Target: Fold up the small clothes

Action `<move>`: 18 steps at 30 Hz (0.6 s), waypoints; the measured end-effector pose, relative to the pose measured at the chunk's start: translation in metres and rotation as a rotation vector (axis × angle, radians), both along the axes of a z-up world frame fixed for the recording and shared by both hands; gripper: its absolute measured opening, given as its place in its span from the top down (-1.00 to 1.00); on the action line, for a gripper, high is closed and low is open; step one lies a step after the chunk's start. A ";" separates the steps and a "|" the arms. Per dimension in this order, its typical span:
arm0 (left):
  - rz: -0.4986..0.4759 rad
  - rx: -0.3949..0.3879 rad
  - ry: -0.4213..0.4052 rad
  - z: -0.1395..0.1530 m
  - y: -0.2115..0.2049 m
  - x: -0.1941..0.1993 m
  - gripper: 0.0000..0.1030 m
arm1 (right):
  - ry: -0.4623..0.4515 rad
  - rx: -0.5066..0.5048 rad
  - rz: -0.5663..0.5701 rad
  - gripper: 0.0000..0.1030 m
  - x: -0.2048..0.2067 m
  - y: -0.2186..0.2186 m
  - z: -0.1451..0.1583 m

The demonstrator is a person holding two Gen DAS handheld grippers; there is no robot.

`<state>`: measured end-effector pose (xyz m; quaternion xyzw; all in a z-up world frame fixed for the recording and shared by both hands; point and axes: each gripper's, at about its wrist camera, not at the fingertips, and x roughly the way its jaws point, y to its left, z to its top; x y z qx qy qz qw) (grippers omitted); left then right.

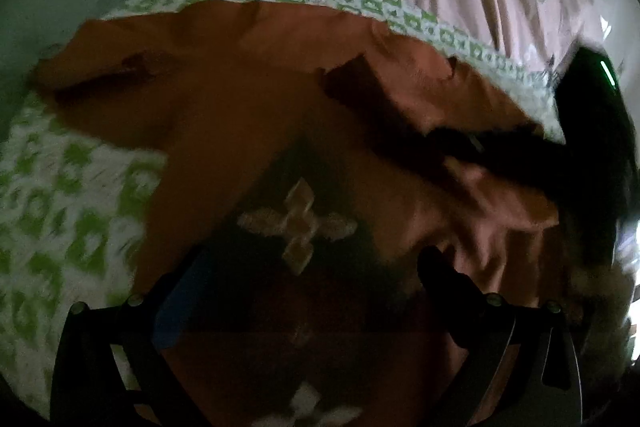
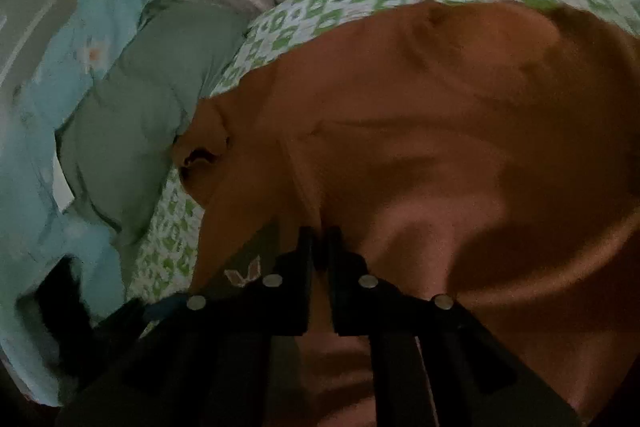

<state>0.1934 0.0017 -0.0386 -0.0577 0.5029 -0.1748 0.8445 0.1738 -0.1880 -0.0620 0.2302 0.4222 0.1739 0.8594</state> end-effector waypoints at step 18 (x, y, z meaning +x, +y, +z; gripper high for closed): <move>-0.036 -0.117 -0.110 0.006 -0.031 0.109 0.96 | -0.093 0.014 -0.375 -0.24 -0.141 -0.119 0.039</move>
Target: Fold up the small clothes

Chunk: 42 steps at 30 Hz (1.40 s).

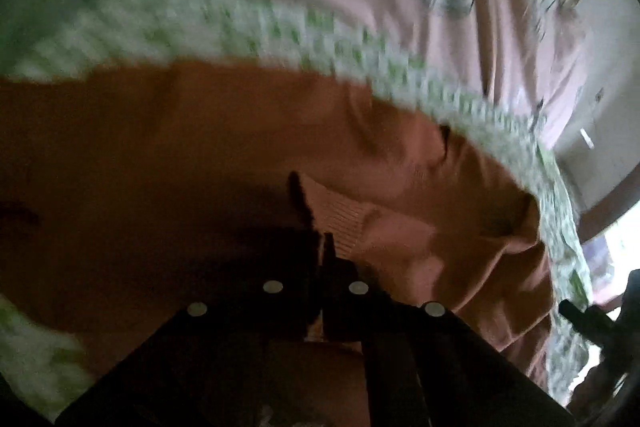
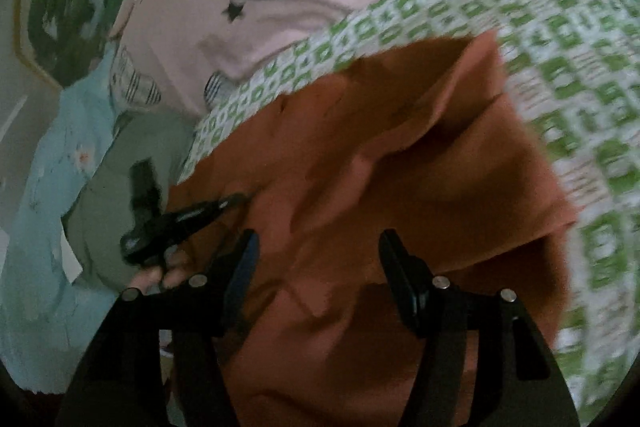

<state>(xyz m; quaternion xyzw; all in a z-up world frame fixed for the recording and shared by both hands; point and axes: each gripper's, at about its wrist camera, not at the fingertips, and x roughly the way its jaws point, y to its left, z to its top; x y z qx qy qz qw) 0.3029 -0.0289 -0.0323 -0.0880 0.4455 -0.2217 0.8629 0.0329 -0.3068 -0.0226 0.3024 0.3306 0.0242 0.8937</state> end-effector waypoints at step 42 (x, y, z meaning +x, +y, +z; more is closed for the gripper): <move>0.125 0.137 0.018 -0.018 0.068 -0.016 0.95 | 0.189 -0.232 -0.072 -0.32 0.056 -0.049 -0.040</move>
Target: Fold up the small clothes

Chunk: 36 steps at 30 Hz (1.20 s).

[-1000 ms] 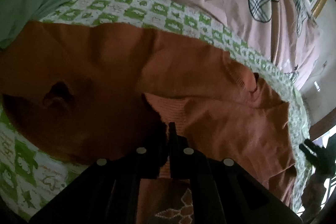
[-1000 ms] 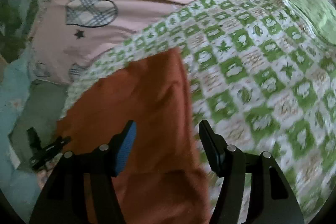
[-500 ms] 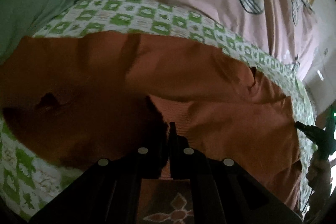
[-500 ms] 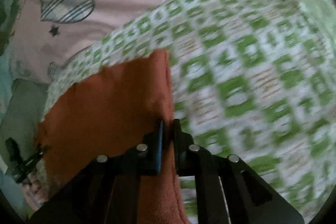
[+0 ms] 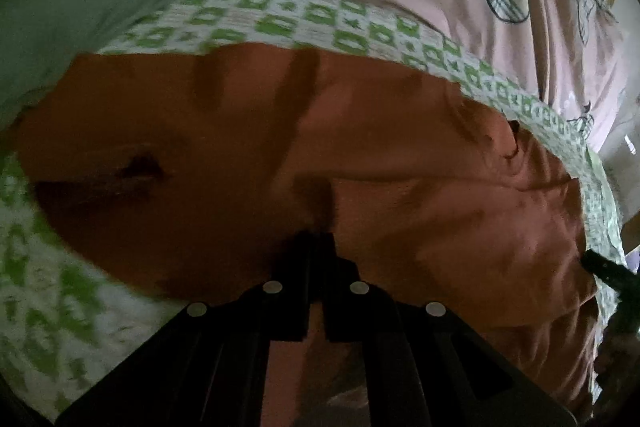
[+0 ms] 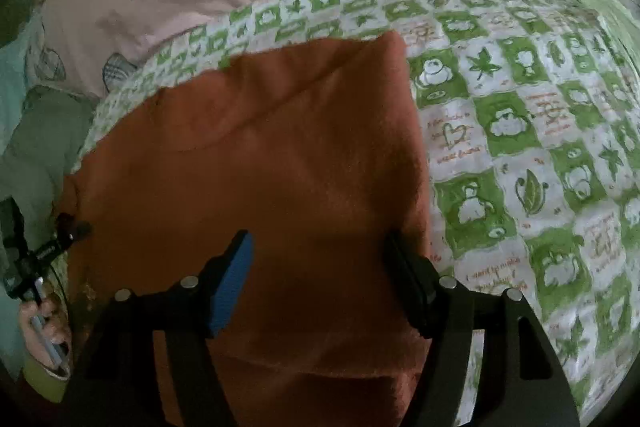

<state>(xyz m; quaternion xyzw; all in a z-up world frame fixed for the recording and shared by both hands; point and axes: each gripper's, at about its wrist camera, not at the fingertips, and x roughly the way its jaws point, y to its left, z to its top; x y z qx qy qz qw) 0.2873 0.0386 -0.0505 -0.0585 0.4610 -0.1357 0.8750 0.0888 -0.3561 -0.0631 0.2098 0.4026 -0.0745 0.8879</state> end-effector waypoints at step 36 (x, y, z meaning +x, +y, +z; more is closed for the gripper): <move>-0.056 -0.138 -0.145 0.080 -0.034 -0.020 0.94 | -0.103 0.222 0.135 -0.34 -0.028 0.068 0.015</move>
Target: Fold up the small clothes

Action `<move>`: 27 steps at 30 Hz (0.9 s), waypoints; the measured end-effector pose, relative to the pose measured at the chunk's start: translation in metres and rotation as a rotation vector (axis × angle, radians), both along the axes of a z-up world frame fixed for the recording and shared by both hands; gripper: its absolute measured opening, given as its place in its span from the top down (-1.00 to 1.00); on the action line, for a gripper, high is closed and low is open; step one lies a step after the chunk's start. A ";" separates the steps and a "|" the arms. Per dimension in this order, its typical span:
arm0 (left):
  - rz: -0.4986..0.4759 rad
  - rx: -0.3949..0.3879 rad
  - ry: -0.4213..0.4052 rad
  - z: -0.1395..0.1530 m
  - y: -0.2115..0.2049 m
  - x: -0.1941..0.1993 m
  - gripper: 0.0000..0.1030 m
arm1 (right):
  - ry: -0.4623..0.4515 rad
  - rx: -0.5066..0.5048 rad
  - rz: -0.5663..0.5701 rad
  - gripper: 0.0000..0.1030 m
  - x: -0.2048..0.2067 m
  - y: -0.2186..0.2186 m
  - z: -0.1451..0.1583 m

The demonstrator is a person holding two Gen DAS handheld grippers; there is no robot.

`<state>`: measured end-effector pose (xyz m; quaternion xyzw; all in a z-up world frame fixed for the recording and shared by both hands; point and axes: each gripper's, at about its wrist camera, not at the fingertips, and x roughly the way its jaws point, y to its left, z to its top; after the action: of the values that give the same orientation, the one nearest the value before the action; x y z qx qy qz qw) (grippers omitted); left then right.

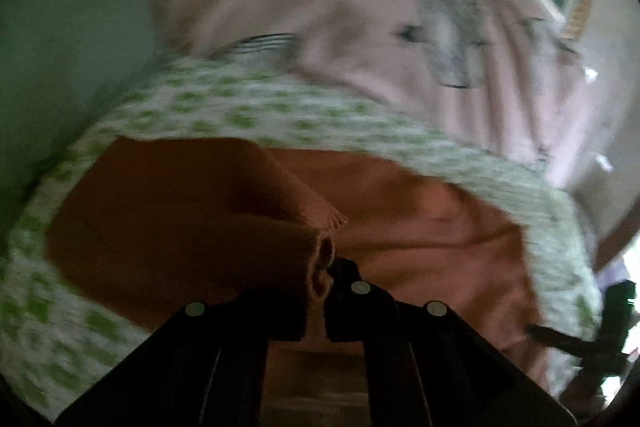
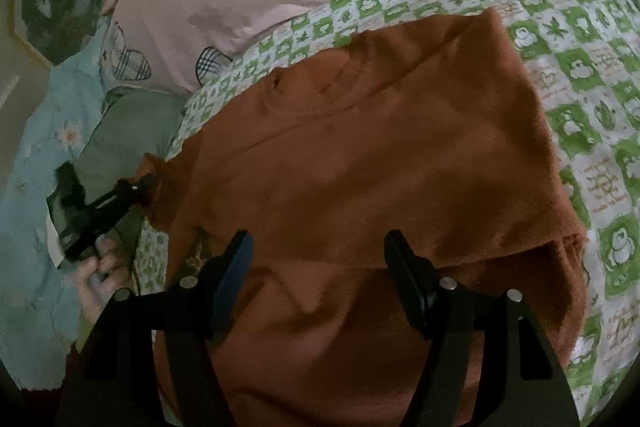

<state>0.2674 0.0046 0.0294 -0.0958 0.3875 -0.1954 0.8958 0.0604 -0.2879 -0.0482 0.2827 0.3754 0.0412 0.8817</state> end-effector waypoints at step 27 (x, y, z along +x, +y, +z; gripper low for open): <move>-0.023 0.122 0.118 -0.054 -0.074 -0.058 -0.04 | 0.016 0.008 0.000 -0.34 0.030 -0.016 0.005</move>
<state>0.2091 -0.0692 -0.0249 -0.0480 0.4517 -0.1758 0.8734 0.0908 -0.3034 -0.0431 0.2868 0.3822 0.0404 0.8775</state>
